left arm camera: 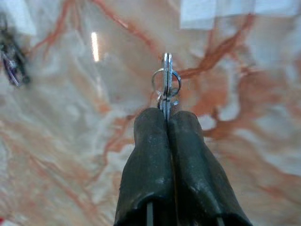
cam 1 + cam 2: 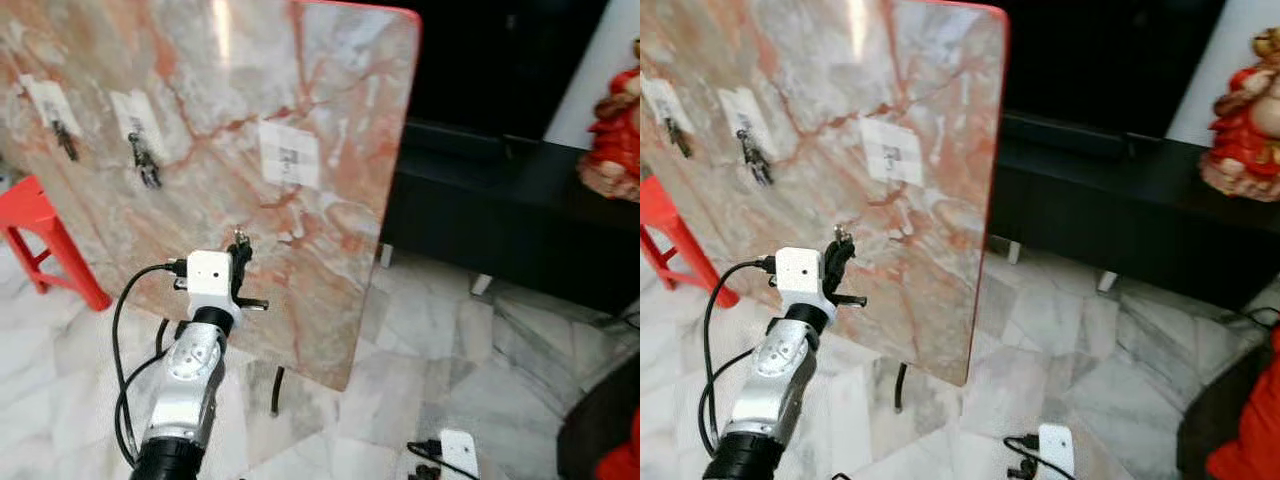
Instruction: Hang keys on a hook
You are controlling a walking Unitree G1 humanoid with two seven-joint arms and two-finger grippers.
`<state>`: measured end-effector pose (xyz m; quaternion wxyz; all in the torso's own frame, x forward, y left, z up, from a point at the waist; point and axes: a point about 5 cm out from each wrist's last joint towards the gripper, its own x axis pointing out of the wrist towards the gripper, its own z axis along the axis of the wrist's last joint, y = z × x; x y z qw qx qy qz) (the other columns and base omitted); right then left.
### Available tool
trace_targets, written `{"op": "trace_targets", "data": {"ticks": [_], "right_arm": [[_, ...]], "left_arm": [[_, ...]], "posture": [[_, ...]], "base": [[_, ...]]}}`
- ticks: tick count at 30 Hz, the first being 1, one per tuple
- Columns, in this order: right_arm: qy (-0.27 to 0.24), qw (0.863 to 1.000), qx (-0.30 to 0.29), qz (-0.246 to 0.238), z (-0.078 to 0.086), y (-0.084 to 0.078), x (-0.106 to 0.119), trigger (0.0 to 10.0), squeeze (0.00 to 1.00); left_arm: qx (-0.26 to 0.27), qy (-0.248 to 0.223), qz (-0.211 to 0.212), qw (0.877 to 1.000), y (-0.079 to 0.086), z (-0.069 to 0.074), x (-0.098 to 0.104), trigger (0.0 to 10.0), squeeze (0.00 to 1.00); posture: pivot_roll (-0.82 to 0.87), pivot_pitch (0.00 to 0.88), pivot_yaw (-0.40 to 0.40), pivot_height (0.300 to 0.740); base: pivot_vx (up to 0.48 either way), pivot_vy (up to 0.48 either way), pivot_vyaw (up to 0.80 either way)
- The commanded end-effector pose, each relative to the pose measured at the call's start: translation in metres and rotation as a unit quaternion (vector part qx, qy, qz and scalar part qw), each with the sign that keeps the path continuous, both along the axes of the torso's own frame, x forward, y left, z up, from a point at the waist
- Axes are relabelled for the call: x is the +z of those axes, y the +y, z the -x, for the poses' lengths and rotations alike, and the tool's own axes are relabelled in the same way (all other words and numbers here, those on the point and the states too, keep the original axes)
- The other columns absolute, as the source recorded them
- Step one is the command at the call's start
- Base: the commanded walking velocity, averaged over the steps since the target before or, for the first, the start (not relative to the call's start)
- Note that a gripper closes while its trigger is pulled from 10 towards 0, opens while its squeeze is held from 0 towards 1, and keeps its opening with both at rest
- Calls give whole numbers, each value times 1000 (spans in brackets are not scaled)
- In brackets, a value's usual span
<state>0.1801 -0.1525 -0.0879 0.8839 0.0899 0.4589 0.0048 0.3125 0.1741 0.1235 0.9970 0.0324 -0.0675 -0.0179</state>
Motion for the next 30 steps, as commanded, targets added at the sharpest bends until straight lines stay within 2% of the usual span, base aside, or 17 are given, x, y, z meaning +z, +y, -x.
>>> {"op": "trace_targets", "data": {"ticks": [1,8,22,30], "right_arm": [[14,1000,-14,8,9,-10,-4,10000,0],[12,1000,-16,8,7,-10,-3,10000,0],[11,1000,-7,13,7,-12,-3,10000,0],[8,1000,-5,12,7,-12,-3,10000,0]], "left_arm": [[-24,-8,6,1000,-15,-2,5,10000,0],[-32,-11,0,999,-17,0,4,10000,0],[-45,-19,-12,999,-23,5,4,10000,0],[-40,-44,-14,998,-20,4,17,10000,0]], "posture": [[13,0,-42,740],[12,0,-43,740],[12,0,-51,740],[14,0,-52,740]], "base": [[307,0,0],[295,0,0],[0,0,0],[0,0,0]]}}
